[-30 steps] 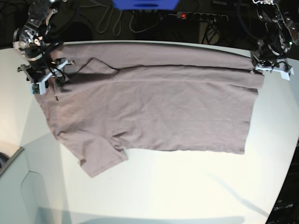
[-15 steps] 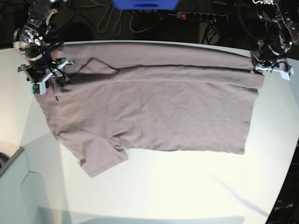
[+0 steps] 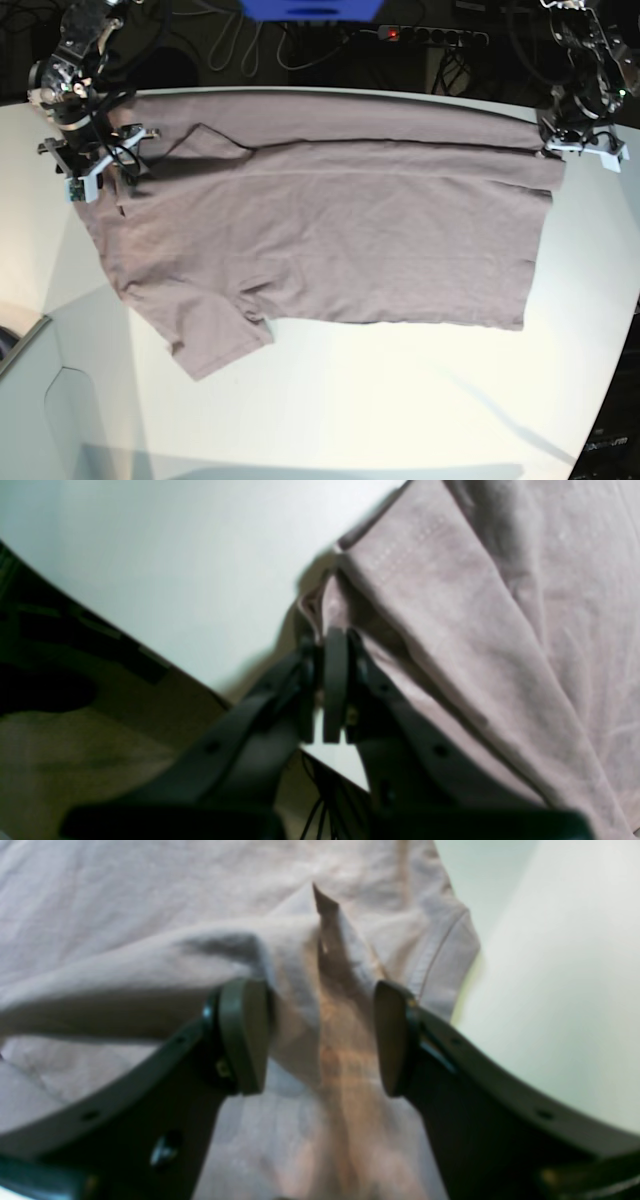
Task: Layout the t-shirt on the table in an organized manner, then fold the t-shirt properly
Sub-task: 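Hold the folded edge with both grippers and pull it taut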
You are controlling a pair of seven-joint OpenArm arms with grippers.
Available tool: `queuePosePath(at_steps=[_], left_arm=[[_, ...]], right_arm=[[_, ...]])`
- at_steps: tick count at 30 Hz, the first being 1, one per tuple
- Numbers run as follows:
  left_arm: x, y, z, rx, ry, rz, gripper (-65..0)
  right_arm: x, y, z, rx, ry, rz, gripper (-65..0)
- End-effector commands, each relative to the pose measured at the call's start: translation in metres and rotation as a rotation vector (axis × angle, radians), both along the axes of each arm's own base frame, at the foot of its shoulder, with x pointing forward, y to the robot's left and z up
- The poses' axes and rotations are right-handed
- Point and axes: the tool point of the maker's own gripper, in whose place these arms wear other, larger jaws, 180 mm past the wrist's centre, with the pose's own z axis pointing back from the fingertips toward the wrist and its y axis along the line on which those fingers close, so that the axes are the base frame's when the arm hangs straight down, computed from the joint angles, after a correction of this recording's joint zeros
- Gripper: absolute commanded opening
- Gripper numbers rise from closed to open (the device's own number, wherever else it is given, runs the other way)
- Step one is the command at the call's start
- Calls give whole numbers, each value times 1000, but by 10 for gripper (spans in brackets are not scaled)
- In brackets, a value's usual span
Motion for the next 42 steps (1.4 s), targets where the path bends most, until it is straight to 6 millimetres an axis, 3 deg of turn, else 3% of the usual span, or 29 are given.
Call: queuePosePath(at_steps=[1,23,29,35,42], left_arm=[[-5,0,-3,0,33,-8,-650],[-5,-1,-2,-4,30,-6,-650],[-5,1,-2,-2,30,-4,-650],[-5,2,-1,2,29,-5,-650],[-5,0,-2,-4,30,-4,-650]], right_arm=[[10,-4,14,-9,-58,0,-313],[7,-17,15,-16,-59,-39,-314],[6,-42,23,-34,-86,-118,-312],[12,-49,31,-53,-102,-114,-312],[-8,-56,23,-63,-62,-136,-314]])
